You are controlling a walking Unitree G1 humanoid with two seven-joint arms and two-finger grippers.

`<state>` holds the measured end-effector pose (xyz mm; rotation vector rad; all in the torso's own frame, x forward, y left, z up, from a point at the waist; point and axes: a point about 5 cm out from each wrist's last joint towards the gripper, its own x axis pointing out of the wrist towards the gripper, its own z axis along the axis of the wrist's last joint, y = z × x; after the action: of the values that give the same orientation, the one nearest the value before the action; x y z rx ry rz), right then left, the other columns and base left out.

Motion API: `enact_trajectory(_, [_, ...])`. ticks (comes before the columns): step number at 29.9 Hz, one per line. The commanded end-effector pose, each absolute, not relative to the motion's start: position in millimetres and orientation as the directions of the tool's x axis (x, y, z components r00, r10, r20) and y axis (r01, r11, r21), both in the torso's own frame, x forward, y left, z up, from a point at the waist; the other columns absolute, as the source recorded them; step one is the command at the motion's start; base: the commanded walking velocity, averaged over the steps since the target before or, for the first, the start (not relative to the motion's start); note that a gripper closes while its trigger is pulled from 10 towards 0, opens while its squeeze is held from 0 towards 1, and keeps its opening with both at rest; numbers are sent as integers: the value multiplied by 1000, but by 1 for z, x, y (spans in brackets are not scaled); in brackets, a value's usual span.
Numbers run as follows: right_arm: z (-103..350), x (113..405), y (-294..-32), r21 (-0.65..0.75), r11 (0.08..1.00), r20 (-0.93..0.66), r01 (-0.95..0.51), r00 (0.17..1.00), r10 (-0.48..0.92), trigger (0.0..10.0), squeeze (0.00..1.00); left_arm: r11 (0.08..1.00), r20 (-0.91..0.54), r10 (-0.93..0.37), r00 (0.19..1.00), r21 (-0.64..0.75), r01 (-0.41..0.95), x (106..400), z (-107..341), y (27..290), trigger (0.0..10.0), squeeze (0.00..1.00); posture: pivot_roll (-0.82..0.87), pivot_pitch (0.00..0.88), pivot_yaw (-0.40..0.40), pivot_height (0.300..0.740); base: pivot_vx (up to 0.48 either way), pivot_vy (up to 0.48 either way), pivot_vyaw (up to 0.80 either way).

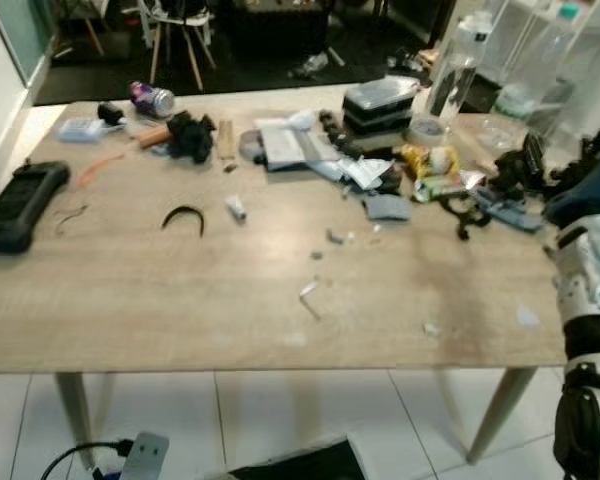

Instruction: Picking trash to rubbish bin

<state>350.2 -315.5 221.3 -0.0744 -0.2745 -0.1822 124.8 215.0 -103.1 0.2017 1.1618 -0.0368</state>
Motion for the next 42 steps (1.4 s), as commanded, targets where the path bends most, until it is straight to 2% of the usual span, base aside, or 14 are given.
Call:
enact_trajectory(1, [210,349,-320,-69,976,210,208,959,-189,10000,0,981,-919,73,387,135,137,121,-105,213,10000,0,37,18,-16,740,270,0,0])
enact_trajectory(2, [203,348,-323,-76,971,178,228,961,-211,10000,941,980,-919,72,388,137,142,121,-105,213,10000,0,37,18,-16,740,0,0,0])
enact_trajectory(3, [201,348,-323,-75,970,174,231,961,-215,10000,941,980,-919,72,388,137,143,122,-105,213,10000,0,37,18,-16,740,0,0,0])
enact_trajectory(4, [201,349,-323,-68,972,171,224,963,-210,10000,1000,980,-918,72,389,138,143,122,-105,213,10000,0,37,15,-14,740,0,0,0])
enact_trajectory(11, [197,352,-313,-40,988,164,151,976,-143,10000,1000,980,-918,72,390,138,143,123,-104,213,10000,0,34,15,-11,740,0,0,0])
enact_trajectory(16, [184,359,-293,-18,998,126,52,991,-50,10000,1000,980,-918,73,389,139,144,123,-104,213,10000,0,38,16,-7,740,0,0,0])
enact_trajectory(18, [169,362,-284,-5,999,54,39,998,-39,10000,1000,981,-918,73,390,137,139,122,-104,213,10000,0,38,16,-7,740,0,0,0])
enact_trajectory(20, [158,363,-275,16,1000,12,13,1000,-13,10000,55,981,-918,74,389,137,137,122,-105,213,10000,0,46,20,-5,740,0,0,0])
enact_trajectory(21, [158,363,-275,16,1000,12,13,1000,-13,10000,55,981,-918,74,389,137,137,122,-105,213,10000,0,46,20,-5,740,0,0,0])
enact_trajectory(22, [151,364,-271,29,1000,-13,8,1000,-8,10000,0,981,-919,75,387,138,137,121,-105,214,10000,0,53,25,-6,740,0,0,0])
enact_trajectory(33, [154,371,-261,47,998,-12,-38,999,39,10000,0,974,-926,104,363,168,150,104,-105,231,10000,0,90,93,27,740,0,0,0])
enact_trajectory(38, [161,376,-258,17,998,-10,-55,998,55,10000,0,970,-940,135,313,190,152,76,-107,249,10000,0,121,135,41,740,0,0,0])
enact_trajectory(42, [163,377,-259,15,998,-5,-56,998,56,10000,0,970,-942,140,305,193,150,70,-107,251,10000,0,126,154,46,740,0,0,0])
